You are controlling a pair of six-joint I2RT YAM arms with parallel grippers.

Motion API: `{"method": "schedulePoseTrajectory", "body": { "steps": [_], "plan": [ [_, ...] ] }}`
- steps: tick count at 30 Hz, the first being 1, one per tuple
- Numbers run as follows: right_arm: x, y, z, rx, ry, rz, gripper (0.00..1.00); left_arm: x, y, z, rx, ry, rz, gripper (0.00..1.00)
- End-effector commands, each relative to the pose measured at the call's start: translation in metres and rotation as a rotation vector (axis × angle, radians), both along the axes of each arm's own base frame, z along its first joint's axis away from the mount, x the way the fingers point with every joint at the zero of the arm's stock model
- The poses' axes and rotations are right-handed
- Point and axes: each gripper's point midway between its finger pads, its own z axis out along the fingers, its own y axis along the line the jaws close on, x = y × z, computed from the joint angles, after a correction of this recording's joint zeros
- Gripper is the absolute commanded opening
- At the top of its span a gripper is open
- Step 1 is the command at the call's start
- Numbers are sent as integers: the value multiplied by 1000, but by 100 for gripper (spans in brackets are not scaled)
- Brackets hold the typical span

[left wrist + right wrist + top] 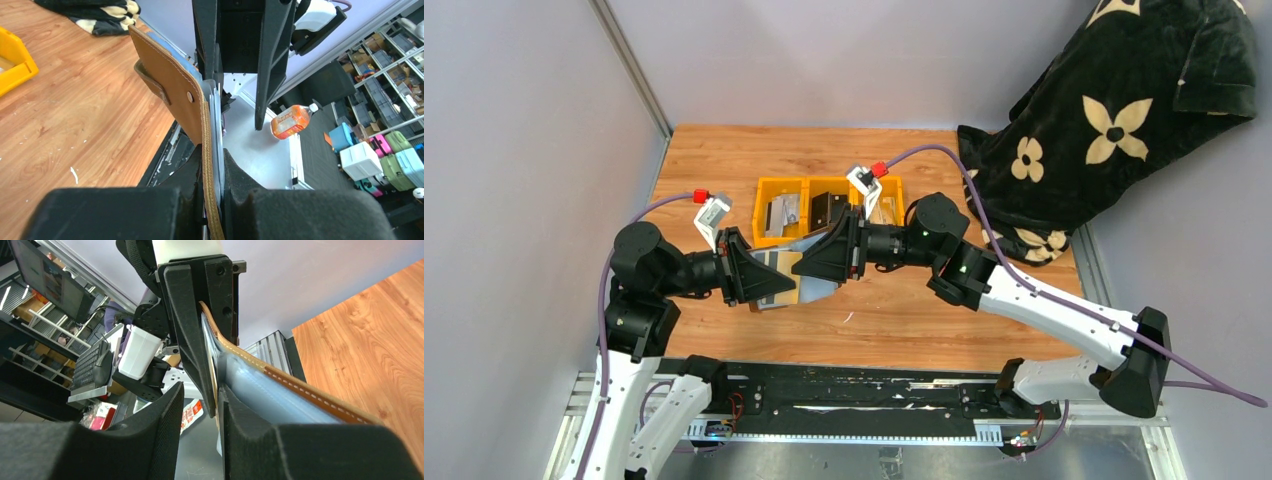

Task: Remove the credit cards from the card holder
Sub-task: Remove the credit card from the card holder.

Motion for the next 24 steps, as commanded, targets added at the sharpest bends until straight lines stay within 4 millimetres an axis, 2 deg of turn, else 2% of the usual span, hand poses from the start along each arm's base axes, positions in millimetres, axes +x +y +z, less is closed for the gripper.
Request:
{"method": "schedulePoseTrajectory", "body": {
  "steps": [1, 6, 8, 10, 11, 12, 16, 20, 24],
  "plan": [
    [-16, 7, 16, 40, -39, 77, 32, -4, 0, 10, -1, -44, -18, 0],
    [-14, 11, 9, 26, -30, 78, 23, -5, 0, 9, 3, -45, -21, 1],
    [-13, 11, 6, 20, -26, 75, 12, -8, 0, 10, 2, -45, -31, 6],
    [-9, 9, 4, 16, -22, 58, 1, -12, 0, 11, 1, -43, -49, 16],
    [-6, 6, 5, 19, -18, 46, 0, -14, 0, 11, 1, -43, -55, 23],
    [-2, 2, 4, 18, -13, 30, 0, -15, 0, 11, 2, -41, -62, 25],
    [6, -10, 2, 25, -14, -2, 0, -18, 0, 13, -1, -39, -72, 27],
    [8, -18, -3, 17, -6, -4, 0, -18, 0, 14, -1, -38, -75, 26],
    [13, -32, -8, 9, -2, -32, 0, -16, 0, 14, 1, -35, -76, 19]
  ]
}}
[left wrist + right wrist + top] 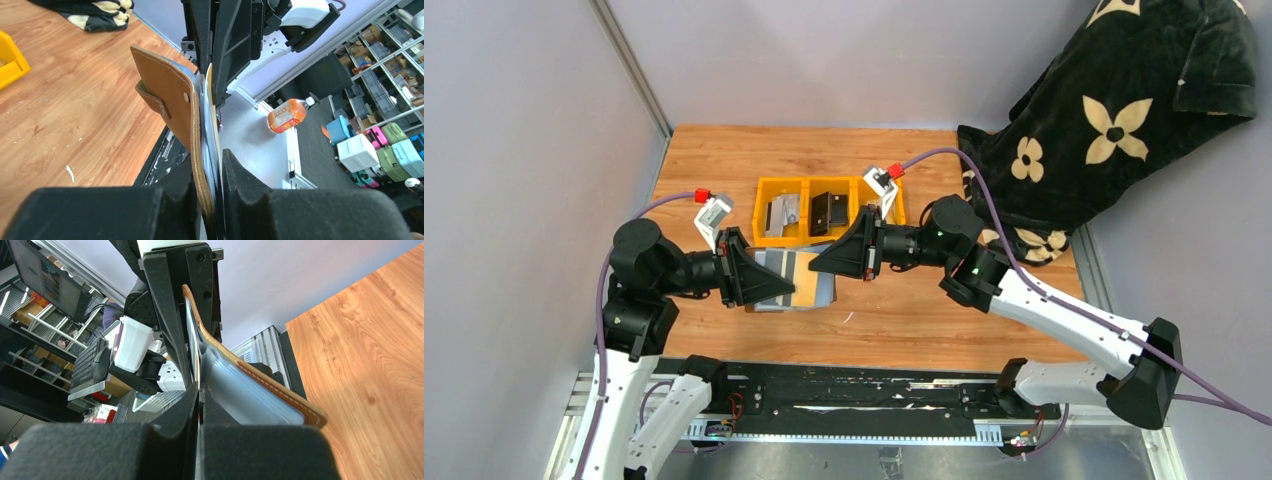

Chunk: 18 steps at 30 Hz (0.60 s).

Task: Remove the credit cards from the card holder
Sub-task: Remove the credit card from the card holder.

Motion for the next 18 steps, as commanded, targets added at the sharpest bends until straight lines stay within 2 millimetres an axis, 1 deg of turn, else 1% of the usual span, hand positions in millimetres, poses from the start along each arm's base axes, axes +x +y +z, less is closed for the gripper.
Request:
{"method": "schedulePoseTrajectory", "body": {
  "steps": [1, 5, 7, 8, 10, 13, 15, 17, 18],
  "plan": [
    [6, -21, 3, 14, -16, -30, 0, -9, 0, 12, -8, -35, -40, 17],
    [12, -38, 0, -10, -16, -51, 0, -3, 0, 7, 16, -46, -16, 9],
    [15, -47, -6, -37, -14, -63, 0, 4, 1, 2, 40, -60, 9, 7],
    [19, -52, -7, -44, -24, -78, 0, 6, 2, 0, 52, -70, 15, 6],
    [33, -66, -16, -88, -6, -130, 0, 14, 4, -7, 93, -101, 48, 2],
    [65, -90, -32, -140, 29, -237, 0, 23, 9, -26, 176, -168, 67, 0],
    [99, -111, -50, -207, 58, -351, 0, 27, 12, -43, 232, -238, 46, 0],
    [128, -129, -72, -287, 95, -442, 0, 30, 16, -62, 287, -257, 42, 0],
    [141, -136, -81, -317, 105, -482, 0, 36, 19, -71, 324, -264, 64, 0]
  ]
}}
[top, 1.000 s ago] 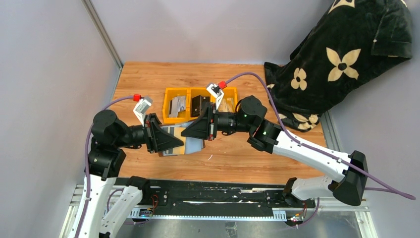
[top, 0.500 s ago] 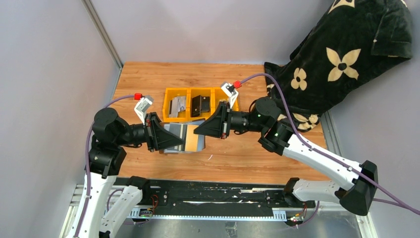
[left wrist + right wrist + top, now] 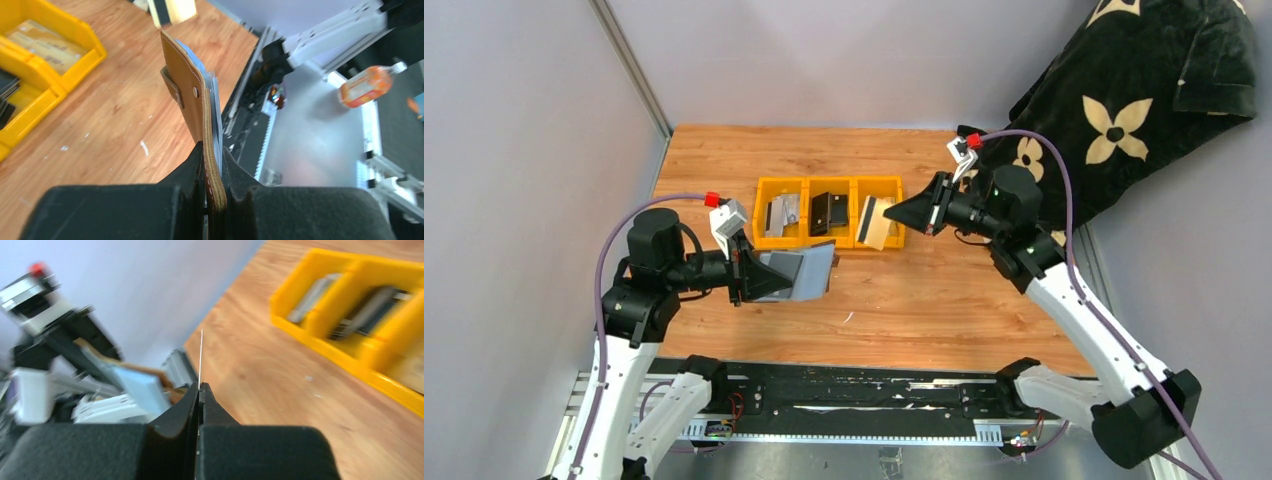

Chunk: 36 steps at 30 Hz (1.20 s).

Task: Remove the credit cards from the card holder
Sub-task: Remove the credit card from the card holder, then place the credit card in the storage box.

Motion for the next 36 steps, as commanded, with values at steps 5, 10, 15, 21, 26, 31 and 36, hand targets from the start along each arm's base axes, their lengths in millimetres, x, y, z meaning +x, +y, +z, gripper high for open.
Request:
{"method": "schedulePoseTrajectory", "body": {
  "steps": [5, 10, 15, 21, 26, 31, 36],
  "plan": [
    [107, -59, -99, -338, 126, -309, 0, 31, 8, -55, 221, -57, -6, 0],
    [159, -55, -130, -418, 174, -320, 0, 51, 4, -90, 397, -104, -40, 0],
    [196, -40, -161, -464, 231, -279, 0, 70, 15, -150, 748, -113, -150, 0],
    [218, -17, -204, -498, 301, -229, 0, 103, 23, -201, 1004, -157, -305, 0],
    [230, -2, -236, -548, 337, -206, 0, 130, 24, -233, 1116, -196, -360, 0],
    [247, -8, -246, -631, 306, -243, 23, 152, 23, -261, 1274, -448, -355, 5],
    [252, -20, -223, -663, 246, -315, 44, 153, 27, -280, 1313, -491, -360, 54]
  ]
}}
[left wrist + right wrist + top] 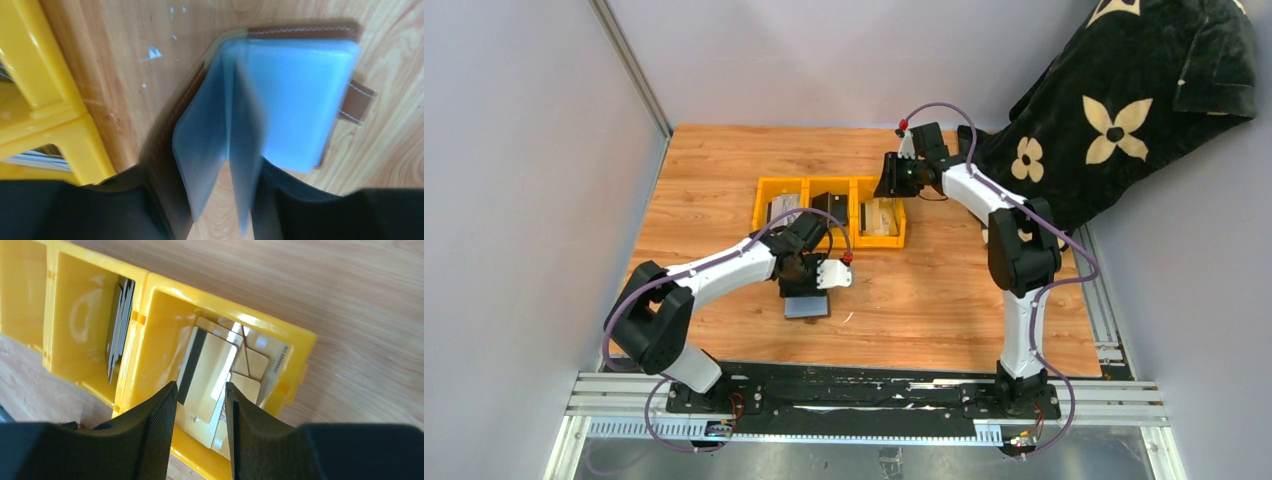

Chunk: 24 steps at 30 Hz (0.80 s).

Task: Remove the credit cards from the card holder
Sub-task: Place the credit card in the storage box, then place the card holder at the center of the board.

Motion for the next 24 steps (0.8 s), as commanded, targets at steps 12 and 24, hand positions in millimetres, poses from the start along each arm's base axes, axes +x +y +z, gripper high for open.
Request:
{"method": "schedulePoseTrajectory", "body": {
  "steps": [12, 24],
  "plan": [
    [-46, -34, 101, -26, -242, -83, 58, -65, -33, 34, -236, 177, -96, 66],
    [-117, -159, 93, -252, -395, -485, 68, -78, -1, 77, -348, 231, 24, 67]
  ]
}}
